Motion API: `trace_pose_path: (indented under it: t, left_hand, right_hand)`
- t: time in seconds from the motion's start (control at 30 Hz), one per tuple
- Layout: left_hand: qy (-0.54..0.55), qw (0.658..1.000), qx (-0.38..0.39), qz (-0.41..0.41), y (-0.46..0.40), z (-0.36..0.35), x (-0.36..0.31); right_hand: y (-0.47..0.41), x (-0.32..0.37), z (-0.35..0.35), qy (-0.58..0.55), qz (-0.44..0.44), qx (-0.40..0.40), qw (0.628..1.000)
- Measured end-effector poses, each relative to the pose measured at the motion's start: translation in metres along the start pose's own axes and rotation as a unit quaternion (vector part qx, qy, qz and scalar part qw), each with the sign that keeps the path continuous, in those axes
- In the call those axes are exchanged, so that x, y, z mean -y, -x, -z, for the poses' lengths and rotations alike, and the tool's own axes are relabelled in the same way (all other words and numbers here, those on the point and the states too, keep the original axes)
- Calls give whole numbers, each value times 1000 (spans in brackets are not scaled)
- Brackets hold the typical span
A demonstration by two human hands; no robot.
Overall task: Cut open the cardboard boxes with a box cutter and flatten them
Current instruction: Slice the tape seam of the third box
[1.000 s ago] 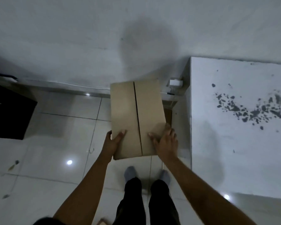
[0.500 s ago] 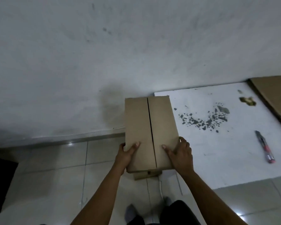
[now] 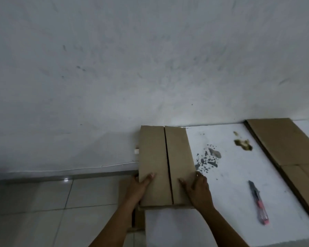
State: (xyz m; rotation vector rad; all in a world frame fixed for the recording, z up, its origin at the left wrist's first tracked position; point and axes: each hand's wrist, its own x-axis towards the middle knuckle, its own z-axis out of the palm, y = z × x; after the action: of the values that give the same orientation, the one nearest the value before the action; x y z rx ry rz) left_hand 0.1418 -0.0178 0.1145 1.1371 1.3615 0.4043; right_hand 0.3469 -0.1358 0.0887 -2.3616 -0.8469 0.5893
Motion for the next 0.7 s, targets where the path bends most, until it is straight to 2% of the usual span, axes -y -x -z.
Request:
trace_pose_path:
  t: [0.1, 0.2, 0.37, 0.5, 0.63, 0.7]
  left_hand:
    - [-8, 999, -38, 32, 10, -31, -1]
    - [-20, 995, -77, 60, 17, -50, 1]
    - [-64, 989, -114, 69, 25, -66, -16]
    - [-140, 984, -97, 49, 32, -82, -41]
    - [-280, 957, -67, 23, 32, -99, -66]
    - [-293, 955, -46, 7, 31, -102, -75]
  right_hand:
    - [-17, -23, 14, 77, 26, 52, 995]
    - [-30, -37, 21, 158, 69, 50, 984]
    - [-43, -37, 22, 99, 226, 85, 965]
    - [-48, -14, 44, 5, 238, 133, 962]
    - [-50, 4, 58, 4, 135, 279, 951]
    - [-51, 5, 60, 1, 96, 304, 948]
